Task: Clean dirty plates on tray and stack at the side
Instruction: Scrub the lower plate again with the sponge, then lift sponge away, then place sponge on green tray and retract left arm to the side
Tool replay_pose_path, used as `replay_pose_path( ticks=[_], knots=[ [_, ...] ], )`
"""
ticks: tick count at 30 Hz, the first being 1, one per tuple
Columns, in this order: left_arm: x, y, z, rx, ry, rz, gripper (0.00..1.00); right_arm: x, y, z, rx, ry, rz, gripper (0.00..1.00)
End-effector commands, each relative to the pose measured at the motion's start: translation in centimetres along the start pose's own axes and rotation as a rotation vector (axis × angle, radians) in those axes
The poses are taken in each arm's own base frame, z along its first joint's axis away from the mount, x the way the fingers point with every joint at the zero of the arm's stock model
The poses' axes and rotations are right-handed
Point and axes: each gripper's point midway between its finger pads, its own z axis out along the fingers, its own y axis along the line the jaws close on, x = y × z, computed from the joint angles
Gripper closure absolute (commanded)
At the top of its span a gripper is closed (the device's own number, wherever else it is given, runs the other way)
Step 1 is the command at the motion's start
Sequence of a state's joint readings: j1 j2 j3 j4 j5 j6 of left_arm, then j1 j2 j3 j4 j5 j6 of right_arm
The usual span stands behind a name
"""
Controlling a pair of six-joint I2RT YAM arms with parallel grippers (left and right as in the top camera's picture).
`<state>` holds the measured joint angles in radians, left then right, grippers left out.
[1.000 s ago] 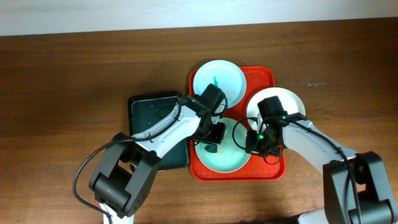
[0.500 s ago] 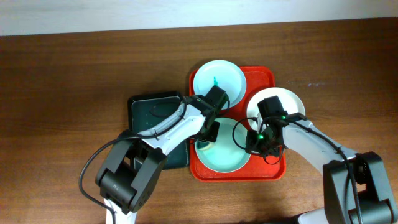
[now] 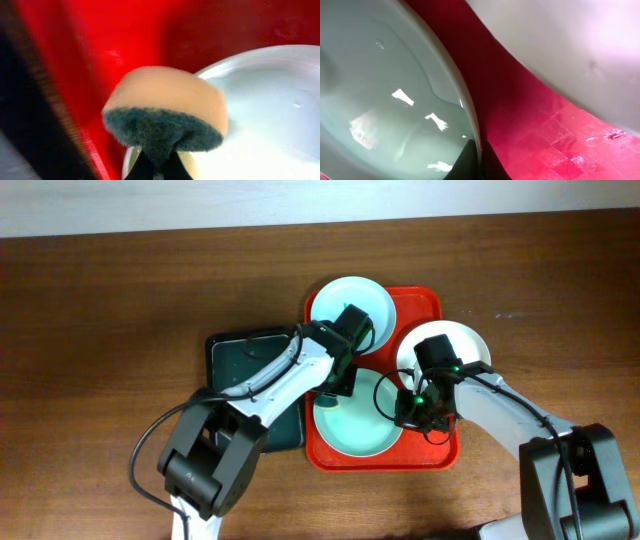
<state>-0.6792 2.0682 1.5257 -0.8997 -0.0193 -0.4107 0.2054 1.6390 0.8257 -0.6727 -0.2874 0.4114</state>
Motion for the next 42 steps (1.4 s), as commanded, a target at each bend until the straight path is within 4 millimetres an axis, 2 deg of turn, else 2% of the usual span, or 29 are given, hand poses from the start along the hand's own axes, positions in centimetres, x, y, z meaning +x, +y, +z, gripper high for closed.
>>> replay_pose_path(
  ticks=[1,5,7,9,12,15,17,20,22,24,27,29,31,34,38,40,42],
  knots=[
    [1.5,-3.2,1.9,0.132,0.098,0.000,1.00,0.9,-2.5,0.8,0.108,0.021,0.004,0.96],
    [2.2,-4.2,3.6,0.123,0.115,0.055,1.00,0.9,-2.5,0.8,0.108,0.021,0.004,0.96],
    [2.2,-3.8,4.2,0.090,0.111,0.067,1.00,0.9,-2.5,0.8,0.108,0.022,0.004,0.96],
    [1.2,-1.0,4.4,-0.054,0.064,0.055,1.00,0.9,-2.5,0.8,0.108,0.022,0.004,0.96],
    [0.5,4.0,3.5,-0.258,0.042,-0.020,1.00,0.9,-2.5,0.8,0.108,0.022,0.003,0.95],
    [0.6,6.7,2.9,-0.341,0.059,-0.051,1.00,0.9,-2.5,0.8,0.108,0.021,0.004,0.96],
    [0.6,7.4,2.6,-0.344,0.076,-0.067,1.00,0.9,-2.5,0.8,0.108,0.021,0.003,0.96],
    [0.4,6.5,1.9,-0.295,0.094,-0.075,1.00,0.9,-2.5,0.8,0.108,0.022,0.004,0.96],
    [0.1,4.9,0.6,-0.219,0.117,-0.082,1.00,0.9,-2.5,0.8,0.108,0.022,0.004,0.96],
    [-0.4,3.1,-1.6,-0.132,0.139,-0.094,1.00,0.9,-2.5,0.8,0.108,0.022,0.004,0.96],
    [-1.7,2.5,-6.0,-0.069,0.124,-0.139,1.00,0.9,-2.5,0.8,0.108,0.022,0.004,0.96],
    [-2.3,3.3,-8.9,-0.061,0.098,-0.160,1.00,1.0,-2.5,0.8,0.108,0.023,0.004,0.96],
    [-2.6,5.1,-11.6,-0.075,0.066,-0.192,1.00,1.0,-2.5,0.8,0.109,0.025,0.004,0.96],
    [-2.3,9.4,-15.0,-0.154,0.015,-0.255,1.00,1.0,-2.5,0.8,0.110,0.026,0.005,0.96],
    [-1.3,13.3,-16.2,-0.211,0.035,-0.327,1.00,1.0,-2.5,0.8,0.109,0.026,0.004,0.96],
    [-1.1,13.9,-15.7,-0.221,0.050,-0.339,1.00,1.0,-2.5,0.8,0.109,0.025,0.004,0.96],
    [-0.9,14.2,-14.3,-0.229,0.066,-0.335,1.00,0.9,-2.5,0.8,0.108,0.021,0.003,0.96]
  ],
)
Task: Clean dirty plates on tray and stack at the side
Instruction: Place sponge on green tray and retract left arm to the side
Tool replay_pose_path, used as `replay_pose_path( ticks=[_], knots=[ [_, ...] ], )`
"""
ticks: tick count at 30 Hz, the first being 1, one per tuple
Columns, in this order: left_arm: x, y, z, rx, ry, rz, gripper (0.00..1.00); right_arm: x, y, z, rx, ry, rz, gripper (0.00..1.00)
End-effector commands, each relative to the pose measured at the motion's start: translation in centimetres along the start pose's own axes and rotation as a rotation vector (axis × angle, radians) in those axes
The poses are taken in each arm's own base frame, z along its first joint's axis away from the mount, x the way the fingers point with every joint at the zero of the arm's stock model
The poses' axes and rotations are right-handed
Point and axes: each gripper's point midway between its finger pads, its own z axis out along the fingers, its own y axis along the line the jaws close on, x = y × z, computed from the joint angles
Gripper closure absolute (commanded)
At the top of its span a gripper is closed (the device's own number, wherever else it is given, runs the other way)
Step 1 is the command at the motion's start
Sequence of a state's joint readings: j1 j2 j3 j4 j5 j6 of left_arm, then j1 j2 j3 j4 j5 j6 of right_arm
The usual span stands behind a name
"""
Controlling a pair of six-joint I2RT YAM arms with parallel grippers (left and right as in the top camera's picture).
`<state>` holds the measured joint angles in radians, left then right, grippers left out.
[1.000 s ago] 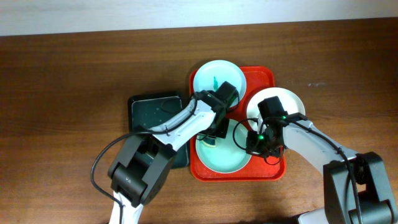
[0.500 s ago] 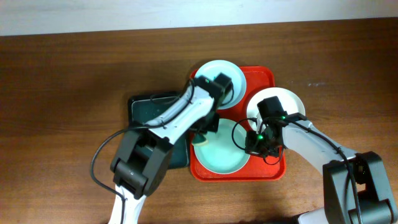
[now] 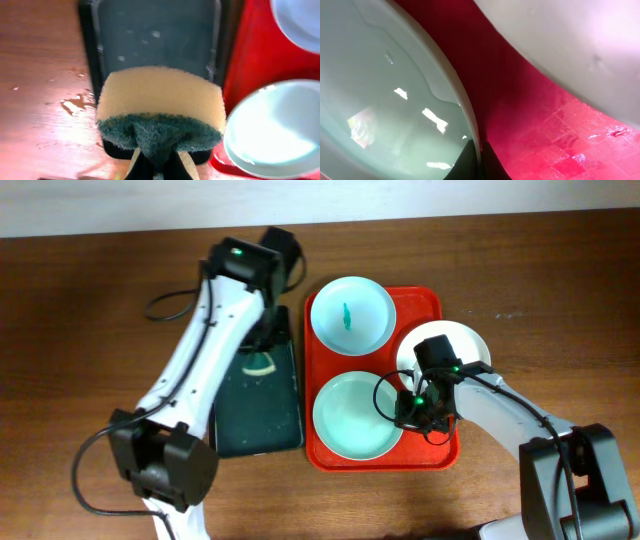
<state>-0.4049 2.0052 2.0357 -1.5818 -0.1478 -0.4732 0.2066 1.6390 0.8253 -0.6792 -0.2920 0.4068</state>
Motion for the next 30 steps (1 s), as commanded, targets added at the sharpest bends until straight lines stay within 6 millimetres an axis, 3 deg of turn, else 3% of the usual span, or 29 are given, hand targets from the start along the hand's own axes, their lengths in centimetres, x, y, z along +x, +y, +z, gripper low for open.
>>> replay_pose_path(
  ticks=[1,7,9,11,12,13,15,16,18,22,25,30],
  knots=[
    [0.2,0.7,2.6,-0.045,0.015,-0.007,1.00,0.6,-2.5,0.8,0.108,0.010,0.007,0.96],
    [3.4,0.5,11.9,-0.069,0.110,0.017,1.00,0.3,-2.4,0.8,0.103,-0.002,0.004,0.96],
    [4.3,0.0,13.5,-0.036,0.130,0.013,1.00,0.3,-2.3,0.8,0.103,-0.002,0.003,0.96],
    [4.4,-0.3,13.8,-0.019,0.131,0.011,1.00,0.3,-2.3,0.8,0.103,-0.002,0.003,0.96],
    [4.3,-0.5,13.7,-0.006,0.130,0.009,0.92,0.3,-2.4,0.8,0.103,-0.002,0.004,0.96],
    [4.2,-0.5,13.5,-0.001,0.123,0.008,0.75,0.3,-2.3,0.8,0.102,-0.002,0.003,0.96],
    [3.9,-0.5,13.0,0.006,0.110,0.005,0.41,0.3,-2.3,0.8,0.102,-0.003,0.003,0.96],
    [3.8,-0.4,12.6,0.009,0.105,0.002,0.30,0.3,-2.3,0.8,0.102,-0.003,0.003,0.94],
    [3.3,0.0,11.3,0.016,0.092,-0.005,0.24,0.3,-2.3,0.8,0.101,-0.003,-0.011,0.94],
    [1.8,2.8,5.7,0.053,0.010,-0.080,0.13,-0.4,-1.8,0.5,0.085,-0.021,-0.074,0.96],
    [1.7,6.7,1.0,0.083,-0.080,-0.178,0.01,-0.8,-0.2,-2.2,0.073,0.001,-0.080,0.96],
    [3.5,14.0,-3.8,0.091,-0.183,-0.377,0.00,-3.5,2.8,-8.3,0.109,-0.112,-0.151,0.96]
  ],
)
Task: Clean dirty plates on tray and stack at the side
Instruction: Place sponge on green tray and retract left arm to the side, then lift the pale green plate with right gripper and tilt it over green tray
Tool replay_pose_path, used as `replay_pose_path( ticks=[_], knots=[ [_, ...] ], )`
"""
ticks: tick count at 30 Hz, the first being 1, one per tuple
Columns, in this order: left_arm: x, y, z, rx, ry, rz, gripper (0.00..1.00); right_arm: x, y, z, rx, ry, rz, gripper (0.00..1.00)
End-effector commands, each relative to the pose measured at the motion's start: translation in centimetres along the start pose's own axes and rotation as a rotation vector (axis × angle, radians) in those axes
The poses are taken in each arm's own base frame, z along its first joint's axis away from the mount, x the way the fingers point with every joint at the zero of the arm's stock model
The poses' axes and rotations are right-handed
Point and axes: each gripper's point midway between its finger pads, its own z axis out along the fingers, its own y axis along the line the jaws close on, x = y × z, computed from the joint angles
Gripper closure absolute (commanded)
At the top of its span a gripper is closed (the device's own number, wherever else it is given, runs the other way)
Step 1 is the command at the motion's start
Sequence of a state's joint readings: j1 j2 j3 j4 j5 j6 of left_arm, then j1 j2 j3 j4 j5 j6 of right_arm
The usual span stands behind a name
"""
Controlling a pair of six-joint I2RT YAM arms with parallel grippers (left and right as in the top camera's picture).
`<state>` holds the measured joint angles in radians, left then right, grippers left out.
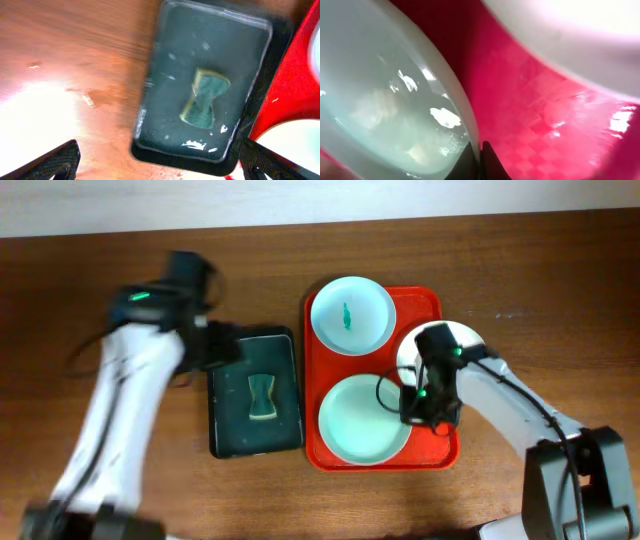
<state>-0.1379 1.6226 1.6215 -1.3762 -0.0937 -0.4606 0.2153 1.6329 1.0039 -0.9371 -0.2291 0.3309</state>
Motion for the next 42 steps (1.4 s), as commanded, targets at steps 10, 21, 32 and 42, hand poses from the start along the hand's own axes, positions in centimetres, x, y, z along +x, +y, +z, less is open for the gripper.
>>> replay_pose_path(
  ticks=[10,21,32,42],
  knots=[
    [0.3,11.2,-7.7,-0.011,-0.201,-0.336,0.00,-7.4,11.2,-13.2,0.083,-0.517,-0.301,0.96],
    [0.3,11.2,-7.6,-0.012,-0.199,-0.335,0.01,-7.5,19.6,-13.4,0.301,-0.858,-0.506,0.96],
    [0.3,11.2,-7.6,-0.012,-0.199,-0.335,0.00,-5.4,22.1,-15.0,0.439,-0.966,-0.674,0.96],
    [0.3,11.2,-7.6,-0.012,-0.199,-0.335,0.01,-1.9,24.1,-17.6,0.600,-1.130,-0.736,0.96]
  ],
)
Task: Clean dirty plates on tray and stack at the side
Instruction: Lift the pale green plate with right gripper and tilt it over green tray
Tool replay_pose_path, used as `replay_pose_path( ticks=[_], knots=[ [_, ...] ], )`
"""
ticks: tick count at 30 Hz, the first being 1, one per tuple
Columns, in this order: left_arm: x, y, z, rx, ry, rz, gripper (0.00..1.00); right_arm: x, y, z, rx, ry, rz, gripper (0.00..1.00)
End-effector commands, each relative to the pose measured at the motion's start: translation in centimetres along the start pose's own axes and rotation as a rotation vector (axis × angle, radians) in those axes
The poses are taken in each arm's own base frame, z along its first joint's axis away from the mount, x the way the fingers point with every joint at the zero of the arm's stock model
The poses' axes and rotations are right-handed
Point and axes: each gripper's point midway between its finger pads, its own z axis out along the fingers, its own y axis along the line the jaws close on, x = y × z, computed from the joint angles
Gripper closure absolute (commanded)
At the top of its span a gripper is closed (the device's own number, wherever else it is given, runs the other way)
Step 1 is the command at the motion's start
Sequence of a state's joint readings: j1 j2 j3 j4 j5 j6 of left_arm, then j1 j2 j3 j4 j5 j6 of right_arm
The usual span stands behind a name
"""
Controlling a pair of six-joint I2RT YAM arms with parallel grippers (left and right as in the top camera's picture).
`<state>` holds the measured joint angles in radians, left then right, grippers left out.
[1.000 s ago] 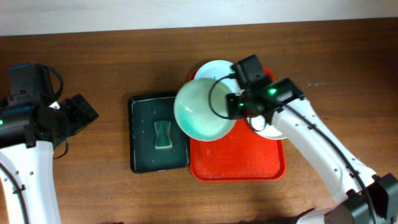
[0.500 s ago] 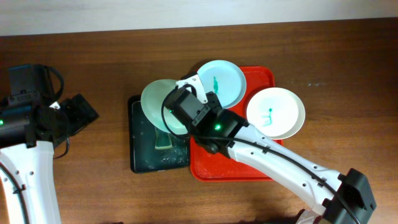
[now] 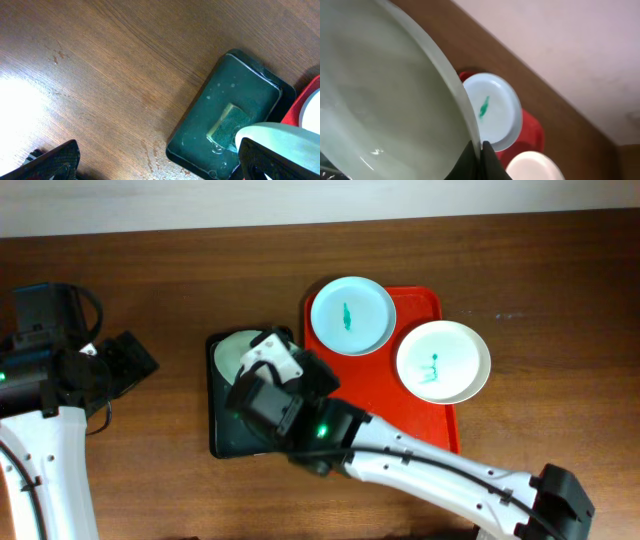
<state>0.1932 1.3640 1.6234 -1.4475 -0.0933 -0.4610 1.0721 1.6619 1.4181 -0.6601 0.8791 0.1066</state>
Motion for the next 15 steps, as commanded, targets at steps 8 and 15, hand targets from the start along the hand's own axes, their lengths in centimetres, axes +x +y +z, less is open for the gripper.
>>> replay_pose_path(
  ticks=[8,15],
  knots=[
    [-0.26,0.10,-0.39,0.005,-0.016,-0.001,0.01,-1.69,-1.93,-1.91,0.118,-0.064,0.013,0.96],
    [-0.25,0.11,-0.39,0.005,-0.016,-0.001,0.01,-1.67,-1.92,-1.90,0.119,-0.063,-0.007,0.96]
  ],
)
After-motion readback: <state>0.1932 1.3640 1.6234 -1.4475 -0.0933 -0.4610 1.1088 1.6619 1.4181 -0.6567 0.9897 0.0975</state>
